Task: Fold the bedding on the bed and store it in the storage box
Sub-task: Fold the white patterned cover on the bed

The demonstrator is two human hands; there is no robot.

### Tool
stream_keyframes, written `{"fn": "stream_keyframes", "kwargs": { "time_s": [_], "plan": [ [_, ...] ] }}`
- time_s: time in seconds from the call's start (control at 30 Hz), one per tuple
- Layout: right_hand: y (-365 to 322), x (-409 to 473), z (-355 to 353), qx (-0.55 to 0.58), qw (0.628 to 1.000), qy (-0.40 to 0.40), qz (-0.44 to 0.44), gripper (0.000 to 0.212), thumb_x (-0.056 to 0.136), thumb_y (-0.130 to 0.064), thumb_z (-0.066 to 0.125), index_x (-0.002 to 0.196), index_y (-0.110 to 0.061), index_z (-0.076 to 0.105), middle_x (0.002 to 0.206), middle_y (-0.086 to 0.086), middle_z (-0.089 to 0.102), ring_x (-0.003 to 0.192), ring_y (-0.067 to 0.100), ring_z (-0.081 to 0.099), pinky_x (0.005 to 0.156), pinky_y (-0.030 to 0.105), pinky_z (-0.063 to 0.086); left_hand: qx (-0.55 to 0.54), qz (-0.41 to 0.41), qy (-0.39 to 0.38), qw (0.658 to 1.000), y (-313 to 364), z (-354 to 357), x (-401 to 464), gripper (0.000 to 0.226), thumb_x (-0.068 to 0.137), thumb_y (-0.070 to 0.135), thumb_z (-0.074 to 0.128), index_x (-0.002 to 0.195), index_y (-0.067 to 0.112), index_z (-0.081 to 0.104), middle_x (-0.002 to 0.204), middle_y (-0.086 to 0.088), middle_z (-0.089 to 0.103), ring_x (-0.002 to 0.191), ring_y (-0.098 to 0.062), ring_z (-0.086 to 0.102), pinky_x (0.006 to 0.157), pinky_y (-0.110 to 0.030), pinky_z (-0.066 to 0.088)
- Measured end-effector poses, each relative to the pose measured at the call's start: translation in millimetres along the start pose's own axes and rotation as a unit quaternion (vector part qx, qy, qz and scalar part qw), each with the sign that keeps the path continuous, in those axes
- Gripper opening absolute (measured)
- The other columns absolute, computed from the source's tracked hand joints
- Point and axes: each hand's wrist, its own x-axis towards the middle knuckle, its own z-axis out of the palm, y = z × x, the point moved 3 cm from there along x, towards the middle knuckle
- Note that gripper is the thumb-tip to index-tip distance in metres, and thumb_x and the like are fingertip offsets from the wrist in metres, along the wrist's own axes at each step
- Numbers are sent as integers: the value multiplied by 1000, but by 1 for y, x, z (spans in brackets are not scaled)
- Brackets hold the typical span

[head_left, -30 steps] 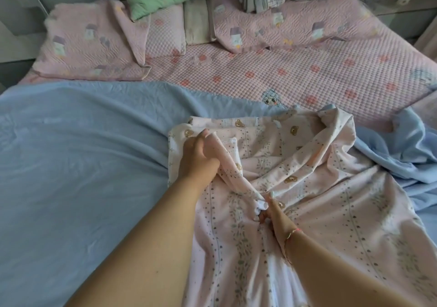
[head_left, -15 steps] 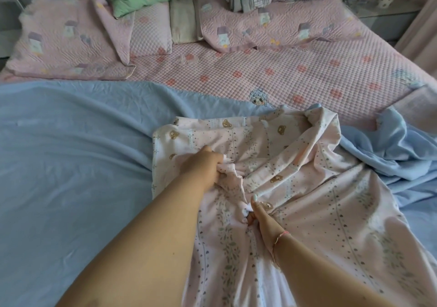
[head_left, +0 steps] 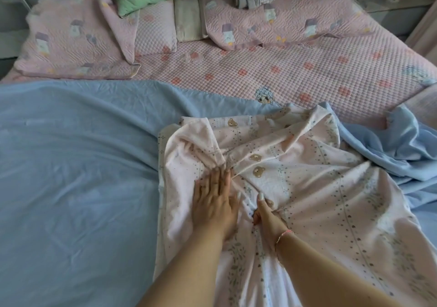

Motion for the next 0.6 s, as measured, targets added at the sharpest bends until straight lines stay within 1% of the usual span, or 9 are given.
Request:
{"fn": "stream_keyframes", "kwargs": {
  "time_s": [0.03,0.07,0.1,0.13,0.17,0.2,0.27,0.4,0.6],
  "plan": [
    [-8,-5,-1,-53,998,19,-3,67,64,-92,29,75,-37,67,103,8,66,103,29,57,105,44,37,2,-7,-4,1000,-5,7,0,71,87,57,-5,149,25,-21,163,-2,-10,150,-19,-8,118,-37,-11],
    [-12,-5,0,-114,993,29,-10,69,76,-81,20,101,-37,66,121,7,59,117,27,50,107,39,33,4,-15,9,1000,-7,10,0,73,87,58,-6,149,21,-17,163,-7,-3,150,-21,-1,117,-36,-9],
    [-14,-2,2,-201,978,40,-40,73,79,-73,9,118,-35,58,127,5,53,123,26,43,107,37,28,6,-26,28,999,-9,10,-1,74,90,57,-2,150,14,-5,161,-14,12,149,-25,15,117,-35,-2],
    [-18,-6,3,-308,944,64,-94,75,74,-69,4,119,-32,53,124,2,50,122,24,40,104,35,25,-1,-43,31,999,-9,12,-2,74,94,55,3,150,6,9,154,-19,30,142,-30,33,115,-36,6],
    [-21,-10,3,-370,907,119,-165,70,71,-68,9,111,-29,51,117,1,49,116,24,42,99,35,26,-11,-45,32,998,-7,16,-3,73,97,52,8,149,2,21,146,-22,43,134,-33,46,113,-37,13],
    [-26,-9,3,-383,880,173,-221,59,73,-66,19,103,-26,50,110,0,49,109,24,45,95,35,27,-16,-41,33,999,-8,20,-2,72,97,51,15,147,0,27,141,-23,48,129,-34,51,111,-38,17],
    [-31,3,1,-373,846,228,-304,48,81,-58,35,107,-21,51,111,2,54,106,23,45,94,36,27,-28,-34,46,998,-13,28,0,75,92,51,28,146,0,29,141,-23,49,129,-34,51,111,-39,20],
    [-41,30,-4,-397,815,218,-363,65,89,-56,30,134,-14,48,140,8,48,130,23,34,109,41,20,-21,-28,88,996,-16,29,4,76,96,57,15,146,3,35,143,-22,47,132,-33,47,113,-39,21],
    [-47,46,-1,-440,806,175,-355,75,93,-59,7,147,-14,34,153,4,30,144,17,18,116,41,8,-45,-15,108,993,-20,30,8,71,89,48,37,146,6,39,144,-21,47,133,-34,45,115,-40,22]
  ]
}}
